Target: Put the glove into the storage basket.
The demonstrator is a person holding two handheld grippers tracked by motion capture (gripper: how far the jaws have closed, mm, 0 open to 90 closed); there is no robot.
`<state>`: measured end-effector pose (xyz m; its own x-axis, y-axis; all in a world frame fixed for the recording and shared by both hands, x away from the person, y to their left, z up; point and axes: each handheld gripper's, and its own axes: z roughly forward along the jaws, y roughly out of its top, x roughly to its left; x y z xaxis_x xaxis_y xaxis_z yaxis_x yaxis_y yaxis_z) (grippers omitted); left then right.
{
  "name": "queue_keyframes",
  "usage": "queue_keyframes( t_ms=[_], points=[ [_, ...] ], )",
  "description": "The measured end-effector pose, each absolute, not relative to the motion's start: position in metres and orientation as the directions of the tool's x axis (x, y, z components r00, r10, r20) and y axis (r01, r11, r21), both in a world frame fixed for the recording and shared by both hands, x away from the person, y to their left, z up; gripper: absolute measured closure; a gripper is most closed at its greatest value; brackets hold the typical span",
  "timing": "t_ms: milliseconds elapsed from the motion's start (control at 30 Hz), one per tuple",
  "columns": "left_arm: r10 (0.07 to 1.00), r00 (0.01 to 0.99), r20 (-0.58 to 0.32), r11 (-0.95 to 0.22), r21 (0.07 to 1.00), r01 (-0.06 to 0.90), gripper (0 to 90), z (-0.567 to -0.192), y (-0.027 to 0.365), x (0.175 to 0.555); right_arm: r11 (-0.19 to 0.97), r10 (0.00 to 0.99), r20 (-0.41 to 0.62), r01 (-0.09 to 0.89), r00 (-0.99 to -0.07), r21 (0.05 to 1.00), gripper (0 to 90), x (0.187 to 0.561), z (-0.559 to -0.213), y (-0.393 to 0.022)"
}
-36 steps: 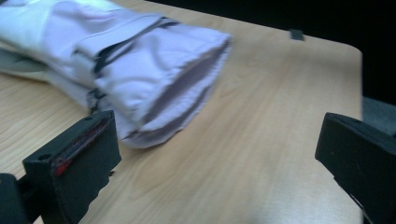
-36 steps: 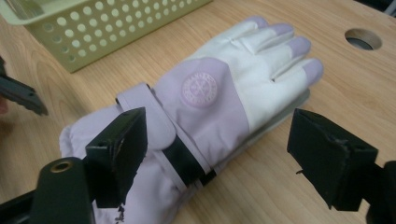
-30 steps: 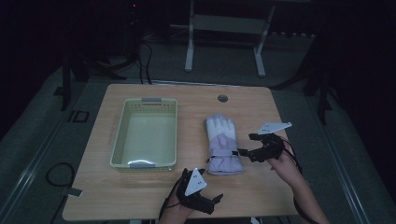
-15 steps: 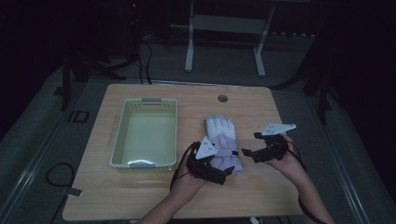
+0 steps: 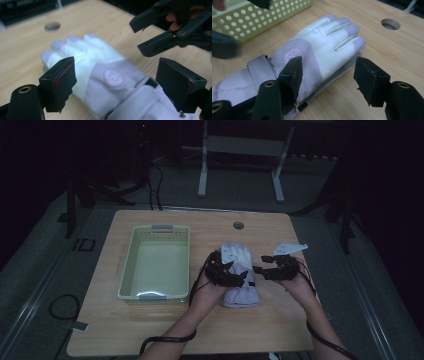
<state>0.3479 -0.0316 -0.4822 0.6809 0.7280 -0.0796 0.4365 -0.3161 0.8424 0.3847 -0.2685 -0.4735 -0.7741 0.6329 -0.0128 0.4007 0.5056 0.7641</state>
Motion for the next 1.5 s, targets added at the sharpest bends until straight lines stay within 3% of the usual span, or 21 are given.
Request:
queue_keyframes(
  t_ms=[300, 633, 833, 967, 1233, 1500],
  points=[
    [0.795, 0.603, -0.071, -0.373, 0.727, 0.577, 16.7, -0.517, -0.04, 0.36, 0.545, 0.633, 0.023, 0.467, -0.774, 0.697, 32.2, 0.39, -0.512, -0.257],
    [0.776, 0.581, -0.245, -0.303, 0.663, 0.684, 17.3, -0.551, -0.03, 0.373, 0.556, 0.637, 0.08, 0.529, -0.767, 0.642, 35.1, 0.396, -0.535, -0.254],
    [0.718, 0.593, -0.365, -0.286, 0.622, 0.729, 24.8, -0.559, -0.023, 0.384, 0.522, 0.653, 0.168, 0.6, -0.738, 0.606, 36.1, 0.403, -0.541, -0.255],
    [0.678, 0.589, -0.439, -0.25, 0.615, 0.748, 34.2, -0.564, -0.018, 0.387, 0.494, 0.631, 0.268, 0.644, -0.728, 0.584, 49.9, 0.408, -0.545, -0.257],
    [0.629, 0.606, -0.486, -0.258, 0.605, 0.753, 54.7, -0.563, -0.016, 0.39, 0.464, 0.636, 0.292, 0.657, -0.714, 0.594, 73.6, 0.402, -0.542, -0.254],
    [0.616, 0.631, -0.472, -0.283, 0.614, 0.736, 63.7, -0.551, -0.017, 0.388, 0.445, 0.681, 0.245, 0.656, -0.69, 0.61, 80.6, 0.392, -0.53, -0.249]
  ],
)
